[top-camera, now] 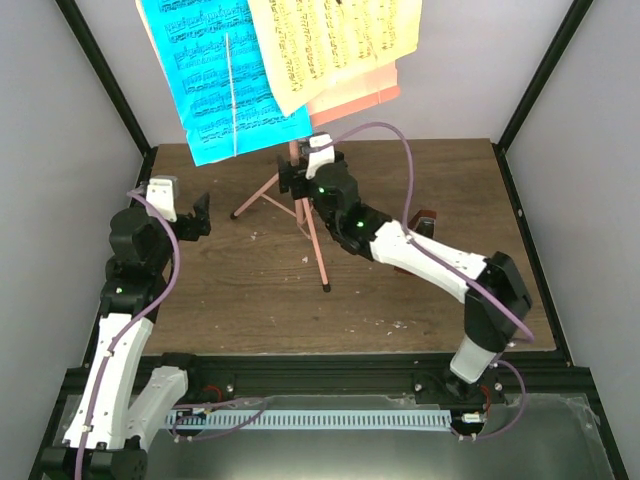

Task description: Pack up the instrument practice props

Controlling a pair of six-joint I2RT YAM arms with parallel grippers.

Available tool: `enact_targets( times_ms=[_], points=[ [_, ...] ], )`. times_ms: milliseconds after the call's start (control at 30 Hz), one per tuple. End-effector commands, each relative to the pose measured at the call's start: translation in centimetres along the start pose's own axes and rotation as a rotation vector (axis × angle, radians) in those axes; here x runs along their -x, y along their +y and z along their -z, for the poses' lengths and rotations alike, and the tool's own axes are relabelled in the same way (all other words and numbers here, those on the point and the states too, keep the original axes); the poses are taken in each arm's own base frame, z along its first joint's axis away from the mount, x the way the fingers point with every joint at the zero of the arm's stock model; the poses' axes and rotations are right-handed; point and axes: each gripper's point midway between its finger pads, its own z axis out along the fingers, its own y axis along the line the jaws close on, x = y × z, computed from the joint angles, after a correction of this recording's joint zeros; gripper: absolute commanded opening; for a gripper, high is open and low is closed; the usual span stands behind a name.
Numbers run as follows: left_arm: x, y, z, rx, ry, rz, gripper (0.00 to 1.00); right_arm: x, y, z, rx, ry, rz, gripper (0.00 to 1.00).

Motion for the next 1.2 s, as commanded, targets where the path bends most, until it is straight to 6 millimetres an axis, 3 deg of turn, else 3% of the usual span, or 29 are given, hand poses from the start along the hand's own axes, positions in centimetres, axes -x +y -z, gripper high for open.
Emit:
enact_targets(
  times_ms=[0,100,233,400,567,800,1167],
  points=[
    [0.0,0.0,0.0,0.002,-0.007,-0.012,0.91,-0.4,0.4,2.7,0.126,0.01,-0.008,0.99],
    [-0.1,-0.1,0.0,0.002,-0.006,-0.011,0.91,-1.9,-0.1,4.4,0.207,0.016,-0.024,1.0],
    [-0.1,-0.1,0.0,0.002,-0.006,-0.011,0.91,-3.4,-2.8,5.9,0.288,0.029,-0.121,0.99],
    [-0.2,-0.2,0.0,-0.001,-0.005,-0.011,0.91,-1.8,-3.8,8.3,0.539,-0.081,-0.192,0.96],
    [-0.2,-0.2,0.0,-0.003,-0.003,-0.011,0.91,0.2,-3.2,8.8,0.741,-0.165,-0.153,0.91],
    [-0.2,-0.3,0.1,-0.006,-0.006,-0.011,0.91,1.3,-1.2,6.1,0.886,-0.201,-0.074,0.83],
    [-0.2,-0.8,0.0,-0.022,-0.005,-0.014,0.91,0.4,-1.0,0.0,0.868,-0.199,-0.09,0.74]
  ],
)
